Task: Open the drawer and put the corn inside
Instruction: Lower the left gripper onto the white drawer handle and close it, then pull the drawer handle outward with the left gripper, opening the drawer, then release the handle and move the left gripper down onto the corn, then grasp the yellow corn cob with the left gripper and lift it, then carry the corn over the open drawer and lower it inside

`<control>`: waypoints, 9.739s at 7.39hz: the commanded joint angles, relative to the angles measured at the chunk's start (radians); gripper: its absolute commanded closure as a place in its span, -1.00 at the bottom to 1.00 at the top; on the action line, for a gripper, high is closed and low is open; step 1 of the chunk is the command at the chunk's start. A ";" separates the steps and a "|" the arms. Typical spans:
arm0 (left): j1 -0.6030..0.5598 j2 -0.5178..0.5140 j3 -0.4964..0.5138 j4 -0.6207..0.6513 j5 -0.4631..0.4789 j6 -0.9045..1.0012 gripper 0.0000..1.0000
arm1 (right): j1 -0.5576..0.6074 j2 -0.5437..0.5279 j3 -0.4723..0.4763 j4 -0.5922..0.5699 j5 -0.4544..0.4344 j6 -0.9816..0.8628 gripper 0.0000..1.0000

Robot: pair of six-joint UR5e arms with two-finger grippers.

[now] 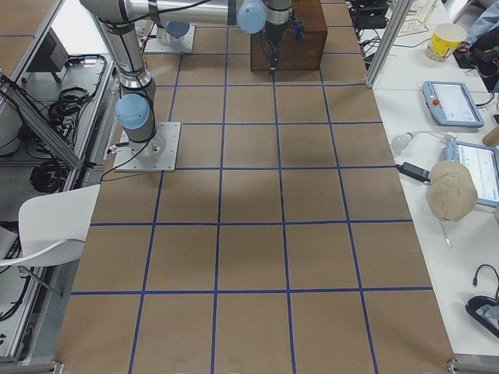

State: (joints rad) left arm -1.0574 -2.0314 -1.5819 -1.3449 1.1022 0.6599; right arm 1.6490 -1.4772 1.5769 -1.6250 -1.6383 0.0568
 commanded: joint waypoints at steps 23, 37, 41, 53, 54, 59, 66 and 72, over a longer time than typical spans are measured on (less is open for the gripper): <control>0.106 -0.023 0.060 0.092 0.186 0.093 -1.00 | 0.000 0.000 0.000 0.001 0.000 0.000 -1.00; 0.162 -0.015 0.128 0.107 0.283 0.193 -1.00 | 0.000 0.000 0.000 -0.001 0.000 0.000 -1.00; 0.218 -0.027 0.184 0.139 0.361 -0.124 -1.00 | 0.000 0.000 0.000 0.001 0.000 0.000 -1.00; 0.223 -0.202 0.123 0.224 0.509 -0.491 -1.00 | 0.000 0.000 0.000 0.001 0.000 0.000 -1.00; 0.223 -0.205 0.123 0.224 0.501 -0.496 -0.40 | 0.000 0.000 0.000 0.001 0.000 0.000 -1.00; 0.209 -0.146 0.132 0.208 0.515 -0.453 1.00 | 0.000 0.000 0.000 -0.001 0.000 0.000 -1.00; 0.058 0.060 0.465 -0.344 0.510 -0.316 1.00 | 0.000 0.000 0.000 -0.001 0.000 0.000 -1.00; -0.101 0.048 0.326 -0.347 0.450 -0.315 1.00 | 0.000 0.000 0.000 0.001 0.000 0.000 -1.00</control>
State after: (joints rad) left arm -1.1455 -1.9784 -1.2200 -1.6986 1.5551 0.3438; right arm 1.6490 -1.4772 1.5769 -1.6249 -1.6379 0.0568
